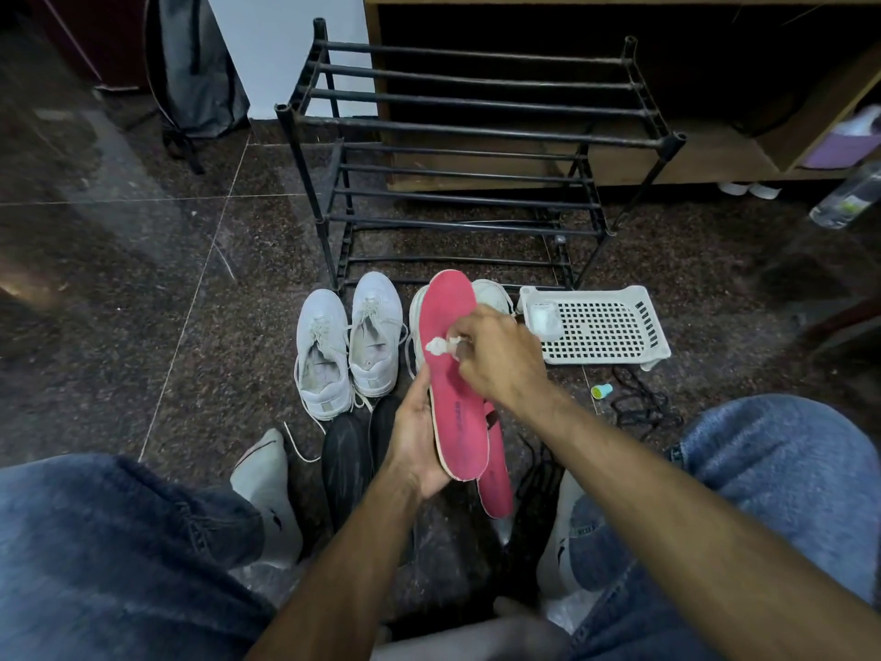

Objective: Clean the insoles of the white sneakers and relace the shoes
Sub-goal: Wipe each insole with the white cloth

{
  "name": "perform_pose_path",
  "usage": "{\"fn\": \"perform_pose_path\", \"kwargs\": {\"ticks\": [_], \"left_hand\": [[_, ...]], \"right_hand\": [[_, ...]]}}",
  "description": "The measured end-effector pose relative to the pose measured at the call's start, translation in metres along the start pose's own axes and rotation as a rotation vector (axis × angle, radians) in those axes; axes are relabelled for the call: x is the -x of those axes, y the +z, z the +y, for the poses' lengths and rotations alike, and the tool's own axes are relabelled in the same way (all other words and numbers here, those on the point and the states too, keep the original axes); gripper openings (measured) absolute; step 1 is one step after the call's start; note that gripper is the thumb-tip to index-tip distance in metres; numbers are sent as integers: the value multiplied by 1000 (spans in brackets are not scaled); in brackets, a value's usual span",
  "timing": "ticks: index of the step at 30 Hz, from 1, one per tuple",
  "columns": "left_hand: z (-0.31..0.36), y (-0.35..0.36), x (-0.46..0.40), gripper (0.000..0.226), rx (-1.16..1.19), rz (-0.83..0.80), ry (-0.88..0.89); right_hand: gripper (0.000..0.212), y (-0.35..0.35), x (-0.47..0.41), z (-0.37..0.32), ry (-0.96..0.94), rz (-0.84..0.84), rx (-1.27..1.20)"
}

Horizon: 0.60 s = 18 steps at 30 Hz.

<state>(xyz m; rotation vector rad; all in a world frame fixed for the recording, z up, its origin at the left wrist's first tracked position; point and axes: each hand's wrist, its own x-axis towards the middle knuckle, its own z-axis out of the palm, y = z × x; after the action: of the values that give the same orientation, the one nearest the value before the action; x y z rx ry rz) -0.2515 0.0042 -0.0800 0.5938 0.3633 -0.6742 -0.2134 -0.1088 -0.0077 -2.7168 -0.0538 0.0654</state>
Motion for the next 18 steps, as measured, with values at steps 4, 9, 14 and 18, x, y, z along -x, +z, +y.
{"fn": "perform_pose_path", "kwargs": {"ticks": [4,9,14,18], "left_hand": [[3,-5,-1,64,70,-39,-6],[1,-12,-2,67,70,8,-20],[4,-3,0,58,87,47,46],[10,-14,-6,64,70,145,31]], "right_hand": [[26,19,53,-1,-77,-159,-19],[33,17,63,4,-157,-249,75],[32,17,38,2,-97,-137,195],[28,29,52,-1,-64,-282,59]]}}
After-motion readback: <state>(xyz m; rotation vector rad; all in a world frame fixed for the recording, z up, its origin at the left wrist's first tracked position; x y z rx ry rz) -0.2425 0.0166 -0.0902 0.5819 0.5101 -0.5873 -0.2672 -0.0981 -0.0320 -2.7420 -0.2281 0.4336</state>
